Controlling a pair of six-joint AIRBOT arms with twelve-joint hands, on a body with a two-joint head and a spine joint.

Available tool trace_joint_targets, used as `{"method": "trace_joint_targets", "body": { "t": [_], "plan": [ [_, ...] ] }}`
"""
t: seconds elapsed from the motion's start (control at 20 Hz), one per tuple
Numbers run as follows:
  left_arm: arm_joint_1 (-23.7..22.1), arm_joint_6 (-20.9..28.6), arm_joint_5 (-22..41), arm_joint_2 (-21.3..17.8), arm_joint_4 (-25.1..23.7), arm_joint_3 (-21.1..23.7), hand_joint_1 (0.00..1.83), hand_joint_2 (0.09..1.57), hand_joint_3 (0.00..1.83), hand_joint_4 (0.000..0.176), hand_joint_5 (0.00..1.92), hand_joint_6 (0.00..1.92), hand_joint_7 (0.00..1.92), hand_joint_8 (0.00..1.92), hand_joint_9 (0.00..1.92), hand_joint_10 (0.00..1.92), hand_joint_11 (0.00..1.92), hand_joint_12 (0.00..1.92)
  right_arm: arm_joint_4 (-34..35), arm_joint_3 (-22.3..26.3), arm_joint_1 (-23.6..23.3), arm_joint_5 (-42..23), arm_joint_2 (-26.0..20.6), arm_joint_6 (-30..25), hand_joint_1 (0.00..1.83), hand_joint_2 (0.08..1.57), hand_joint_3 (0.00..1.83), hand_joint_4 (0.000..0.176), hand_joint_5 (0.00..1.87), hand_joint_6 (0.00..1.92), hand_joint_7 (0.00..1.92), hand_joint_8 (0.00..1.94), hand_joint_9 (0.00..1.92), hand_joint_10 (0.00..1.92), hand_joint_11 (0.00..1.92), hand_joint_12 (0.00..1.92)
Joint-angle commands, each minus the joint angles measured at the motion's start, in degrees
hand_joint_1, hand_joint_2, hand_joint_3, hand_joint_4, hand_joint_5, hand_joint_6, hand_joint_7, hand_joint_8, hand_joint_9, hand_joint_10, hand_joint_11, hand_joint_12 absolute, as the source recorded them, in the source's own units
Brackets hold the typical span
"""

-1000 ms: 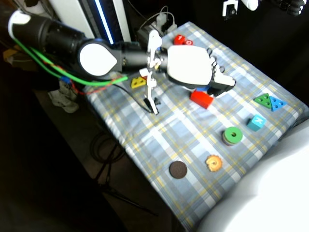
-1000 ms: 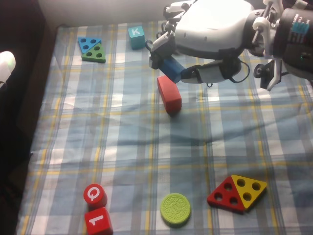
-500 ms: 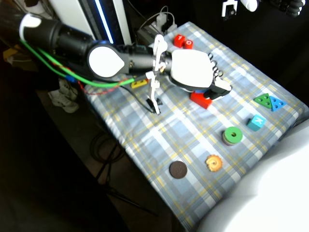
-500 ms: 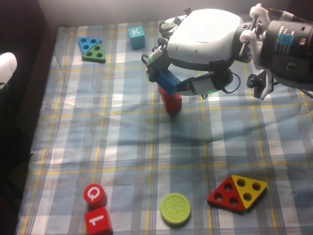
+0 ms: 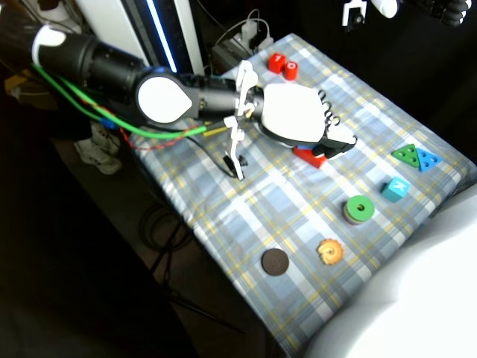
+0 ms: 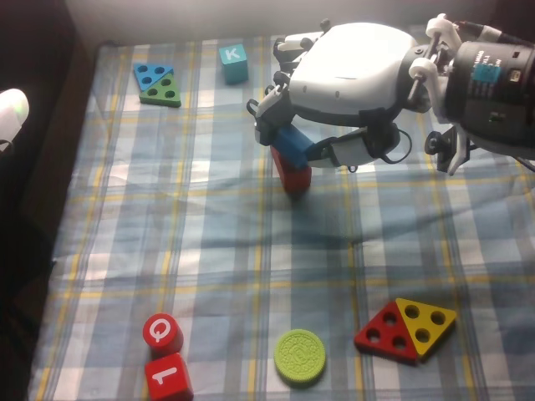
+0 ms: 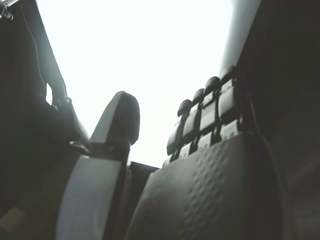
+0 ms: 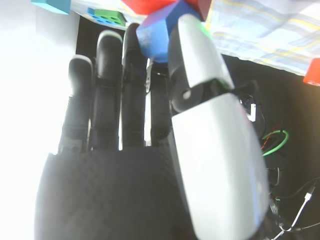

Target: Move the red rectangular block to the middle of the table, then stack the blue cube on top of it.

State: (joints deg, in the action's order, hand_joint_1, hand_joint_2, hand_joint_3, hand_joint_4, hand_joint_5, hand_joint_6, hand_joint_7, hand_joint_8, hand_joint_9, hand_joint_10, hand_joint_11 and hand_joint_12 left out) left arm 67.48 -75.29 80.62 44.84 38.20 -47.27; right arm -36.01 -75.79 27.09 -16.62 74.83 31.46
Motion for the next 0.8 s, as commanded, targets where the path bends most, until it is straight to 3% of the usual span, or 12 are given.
{"method": "trace_joint_targets", "body": {
  "t": [0.0,0.05,0.1,0.15,0.25,0.35,0.4,0.45,0.5,0.6,0.75],
  "plan": [
    [-0.07,0.46,7.46,0.06,-1.23,-0.26,0.95,1.43,0.00,0.024,0.03,0.00,0.00,0.00,0.00,0.00,0.00,0.00,0.83,-0.30,-0.09,-4.35,0.37,0.07,1.22,1.17,0.00,0.000,0.87,1.00,0.91,1.30,0.58,1.48,0.14,1.92],
    [-0.06,0.46,7.46,0.08,-1.23,-0.27,0.98,1.43,0.00,0.012,0.03,0.00,0.00,0.00,0.00,0.00,0.00,0.00,0.83,-0.52,-0.03,-4.23,0.63,0.07,1.22,1.17,0.00,0.000,0.87,1.00,0.91,1.30,0.56,1.48,0.13,1.92],
    [-0.06,0.46,7.46,0.08,-1.23,-0.27,0.96,1.43,0.00,0.030,0.03,0.00,0.00,0.00,0.00,0.00,0.00,0.00,0.84,-0.67,-0.03,-4.08,0.82,0.07,1.22,1.17,0.00,0.000,0.87,0.99,0.91,1.31,0.56,1.49,0.14,1.92],
    [-0.06,0.46,7.46,0.09,-1.23,-0.27,0.98,1.43,0.00,0.009,0.03,0.00,0.00,0.00,0.00,0.00,0.00,0.00,0.84,-0.77,-0.03,-3.94,0.92,0.07,1.22,1.17,0.00,0.000,0.87,1.00,0.91,1.31,0.56,1.51,0.14,1.92],
    [-0.06,0.47,7.47,0.11,-1.23,-0.26,0.99,1.43,0.00,0.014,0.04,0.00,0.00,0.00,0.00,0.00,0.00,0.00,0.84,-0.85,-0.03,-3.67,1.00,0.07,1.23,1.18,0.00,0.000,0.81,1.03,0.92,1.33,0.54,1.52,0.12,1.91],
    [0.02,0.49,7.59,0.11,-1.23,-0.23,0.97,1.43,0.00,0.017,0.03,0.00,0.00,0.00,0.00,0.00,0.00,0.00,0.85,-0.84,-0.03,-3.49,1.00,0.07,1.19,1.21,0.00,0.000,0.72,1.21,0.89,1.30,0.49,1.31,0.04,1.82],
    [0.03,0.56,7.66,0.11,-1.23,-0.22,0.97,1.42,0.00,0.017,0.03,0.00,0.00,0.00,0.00,0.00,0.00,0.00,0.85,-0.84,-0.03,-3.42,0.99,0.07,1.08,1.12,0.00,0.000,0.63,0.72,0.75,0.83,0.48,1.13,0.01,1.70],
    [0.07,0.62,7.70,0.11,-1.23,-0.22,0.95,1.43,0.00,0.032,0.03,0.00,0.00,0.00,0.00,0.00,0.00,0.00,0.85,-0.84,-0.03,-3.33,0.98,0.07,1.04,1.10,0.00,0.000,0.64,0.43,0.76,0.50,0.49,1.00,0.03,1.63],
    [0.11,0.66,7.73,0.10,-1.23,-0.21,0.97,1.42,0.00,0.024,0.04,0.00,0.00,0.00,0.00,0.00,0.00,0.00,0.85,-0.83,-0.03,-3.27,0.96,0.07,1.03,1.10,0.00,0.012,0.65,0.26,0.77,0.29,0.46,0.97,0.01,1.63],
    [0.21,0.71,7.79,0.09,-1.14,-0.19,0.96,1.43,0.00,0.021,0.03,0.00,0.00,0.00,0.00,0.00,0.00,0.00,0.84,-0.63,-0.03,-3.16,0.66,0.07,1.02,1.10,0.00,0.030,0.65,0.11,0.76,0.09,0.47,0.79,0.00,1.56],
    [0.27,0.72,7.79,0.05,-1.07,-0.16,0.99,1.43,0.00,0.011,0.03,0.00,0.00,0.00,0.00,0.00,0.00,0.00,0.79,-0.01,-0.03,-3.11,-0.28,0.07,1.00,1.12,0.00,0.017,0.66,0.04,0.74,0.01,0.49,0.64,0.00,1.54]
  ]
}}
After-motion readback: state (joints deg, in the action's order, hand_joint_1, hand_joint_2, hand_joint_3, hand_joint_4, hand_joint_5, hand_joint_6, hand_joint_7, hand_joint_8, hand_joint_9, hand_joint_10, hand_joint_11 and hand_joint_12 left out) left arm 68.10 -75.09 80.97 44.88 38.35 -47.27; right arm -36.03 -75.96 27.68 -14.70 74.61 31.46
